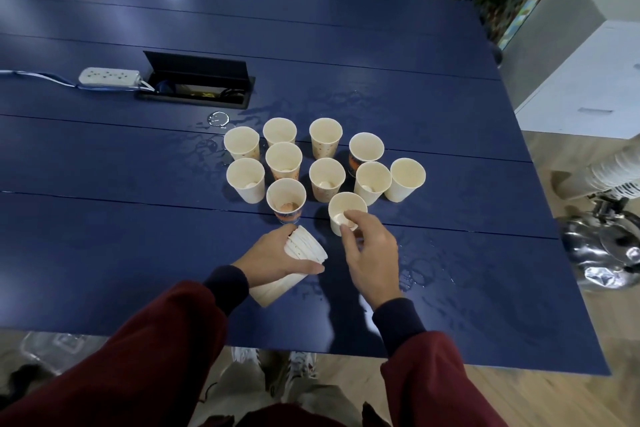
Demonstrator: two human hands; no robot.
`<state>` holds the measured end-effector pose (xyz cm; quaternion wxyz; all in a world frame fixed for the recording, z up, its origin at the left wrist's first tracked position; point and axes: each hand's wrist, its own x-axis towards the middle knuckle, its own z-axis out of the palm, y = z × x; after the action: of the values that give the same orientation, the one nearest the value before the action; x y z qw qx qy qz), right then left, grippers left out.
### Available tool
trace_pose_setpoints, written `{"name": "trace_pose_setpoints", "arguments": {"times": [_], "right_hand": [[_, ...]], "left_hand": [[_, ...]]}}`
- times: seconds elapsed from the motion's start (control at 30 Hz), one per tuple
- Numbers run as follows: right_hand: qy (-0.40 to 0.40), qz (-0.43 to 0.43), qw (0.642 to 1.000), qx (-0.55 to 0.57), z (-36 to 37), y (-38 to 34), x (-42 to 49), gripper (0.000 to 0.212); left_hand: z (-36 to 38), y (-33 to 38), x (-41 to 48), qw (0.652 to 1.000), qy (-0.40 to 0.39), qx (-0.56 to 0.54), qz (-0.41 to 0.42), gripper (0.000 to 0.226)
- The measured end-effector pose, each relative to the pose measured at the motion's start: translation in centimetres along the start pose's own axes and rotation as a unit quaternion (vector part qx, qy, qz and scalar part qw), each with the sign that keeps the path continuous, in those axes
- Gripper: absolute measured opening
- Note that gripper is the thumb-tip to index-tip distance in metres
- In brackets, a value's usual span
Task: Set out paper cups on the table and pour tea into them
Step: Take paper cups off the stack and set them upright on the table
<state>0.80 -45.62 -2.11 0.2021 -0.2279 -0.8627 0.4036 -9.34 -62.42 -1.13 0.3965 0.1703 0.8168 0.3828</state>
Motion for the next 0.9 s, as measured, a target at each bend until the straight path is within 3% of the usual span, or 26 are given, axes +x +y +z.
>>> {"name": "trace_pose_setpoints", "arguments": {"times": [0.07, 0.2, 0.27, 0.43, 0.63, 0.9], "right_hand": [[0.013, 0.002, 1.0, 0.023, -0.2, -0.9, -0.2, 0.011], [-0.002, -0.013, 0.998, 0.068, -1.1, -3.5, 0.3, 0.044], [0.001, -0.035, 0.996, 0.087, -1.6, -4.7, 1.0, 0.05], [0.002, -0.029, 0.989, 0.147, -2.2, -6.8, 3.3, 0.023], [-0.045, -0.084, 0.988, 0.118, -1.1, -8.6, 6.6, 0.024], [-0.005, -0.094, 0.995, 0.022, 3.5, -12.6, 12.4, 0.031]], "left_hand": [[0.0, 1.0, -0.3, 1.0, -0.008, -0.004, 0.02, 0.053], [-0.3, 3.8, -0.2, 0.997, -0.006, -0.013, 0.078, 0.043], [-0.9, 5.2, 0.1, 0.995, 0.01, -0.017, 0.1, 0.037], [-3.8, 7.6, 0.6, 0.986, 0.065, -0.028, 0.149, 0.054], [-7.6, 8.1, 1.1, 0.985, 0.086, -0.022, 0.151, 0.044], [-14.5, 8.5, 3.7, 0.982, 0.104, -0.002, 0.156, 0.05]]}}
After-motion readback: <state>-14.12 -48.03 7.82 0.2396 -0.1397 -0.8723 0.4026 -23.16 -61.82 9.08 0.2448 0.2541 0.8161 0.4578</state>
